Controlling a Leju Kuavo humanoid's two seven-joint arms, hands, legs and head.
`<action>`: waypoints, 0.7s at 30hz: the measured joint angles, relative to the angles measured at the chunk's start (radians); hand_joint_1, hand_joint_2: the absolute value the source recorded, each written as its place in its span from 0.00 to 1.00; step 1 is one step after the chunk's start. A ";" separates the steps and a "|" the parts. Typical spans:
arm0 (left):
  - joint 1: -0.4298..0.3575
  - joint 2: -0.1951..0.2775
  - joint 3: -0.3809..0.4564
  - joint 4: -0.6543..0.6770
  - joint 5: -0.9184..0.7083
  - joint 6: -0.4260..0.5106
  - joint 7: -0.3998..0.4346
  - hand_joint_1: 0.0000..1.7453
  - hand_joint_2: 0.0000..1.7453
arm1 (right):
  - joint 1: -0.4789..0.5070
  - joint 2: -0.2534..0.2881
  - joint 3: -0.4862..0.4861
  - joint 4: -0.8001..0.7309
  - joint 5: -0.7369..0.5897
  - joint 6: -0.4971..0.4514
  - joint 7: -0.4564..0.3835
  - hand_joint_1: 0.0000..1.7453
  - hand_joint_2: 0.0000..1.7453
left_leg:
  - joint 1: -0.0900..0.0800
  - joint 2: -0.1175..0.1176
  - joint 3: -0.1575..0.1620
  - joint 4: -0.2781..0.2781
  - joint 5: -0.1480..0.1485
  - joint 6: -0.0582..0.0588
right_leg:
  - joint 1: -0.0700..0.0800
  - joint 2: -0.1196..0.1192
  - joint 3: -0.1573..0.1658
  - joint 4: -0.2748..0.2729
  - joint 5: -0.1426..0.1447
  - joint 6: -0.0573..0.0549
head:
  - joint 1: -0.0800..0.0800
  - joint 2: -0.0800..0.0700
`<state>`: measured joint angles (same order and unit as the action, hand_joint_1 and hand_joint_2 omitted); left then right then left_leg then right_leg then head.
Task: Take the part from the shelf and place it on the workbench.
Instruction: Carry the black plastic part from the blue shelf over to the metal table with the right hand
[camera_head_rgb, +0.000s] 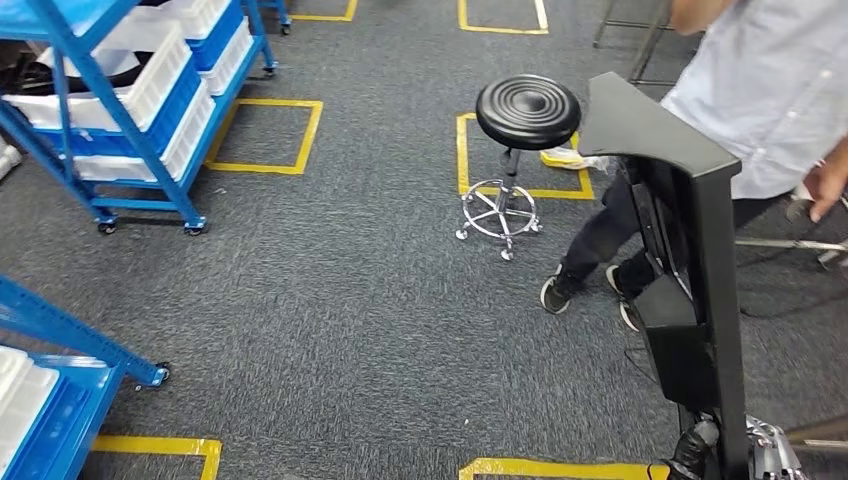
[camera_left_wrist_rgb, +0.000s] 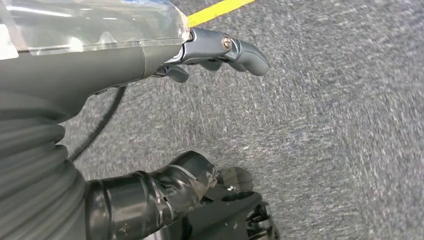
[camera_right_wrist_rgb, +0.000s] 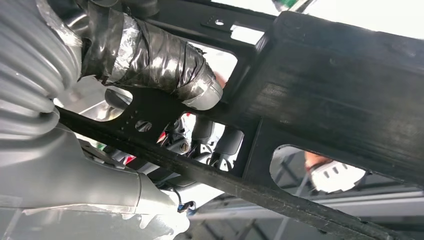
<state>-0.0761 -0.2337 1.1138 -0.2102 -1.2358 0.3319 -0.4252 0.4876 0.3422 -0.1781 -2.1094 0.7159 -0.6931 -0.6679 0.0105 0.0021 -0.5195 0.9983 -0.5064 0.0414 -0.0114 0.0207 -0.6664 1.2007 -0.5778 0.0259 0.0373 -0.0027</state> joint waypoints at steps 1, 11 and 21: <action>0.001 0.000 0.001 0.000 0.000 0.000 0.000 0.00 1.00 | 0.000 0.000 0.000 0.001 0.000 0.000 0.000 1.00 1.00 | -0.002 0.015 -0.001 0.000 -0.001 0.001 | -0.001 -0.008 -0.028 0.062 -0.026 0.003 | 0.000 0.000; -0.004 0.000 0.003 0.000 0.003 0.000 -0.014 0.00 1.00 | -0.001 0.000 0.000 0.006 0.002 0.000 0.000 1.00 1.00 | -0.015 0.115 0.017 0.006 -0.023 -0.023 | 0.018 -0.082 0.102 -0.177 0.079 -0.031 | -0.001 0.000; 0.004 0.003 0.007 0.000 -0.001 0.000 0.000 0.00 1.00 | 0.001 0.003 0.002 0.010 0.009 0.000 0.006 1.00 1.00 | 0.001 -0.021 -0.058 0.144 -0.046 -0.042 | 0.004 0.045 0.102 -0.172 0.085 -0.045 | -0.003 0.000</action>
<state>-0.0722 -0.2312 1.1209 -0.2102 -1.2372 0.3322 -0.4251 0.4890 0.3453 -0.1766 -2.0990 0.7247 -0.6935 -0.6615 0.0111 -0.0185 -0.5774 1.1419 -0.5529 -0.0004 -0.0078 0.0657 -0.5641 1.0287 -0.4927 -0.0189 0.0347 -0.0027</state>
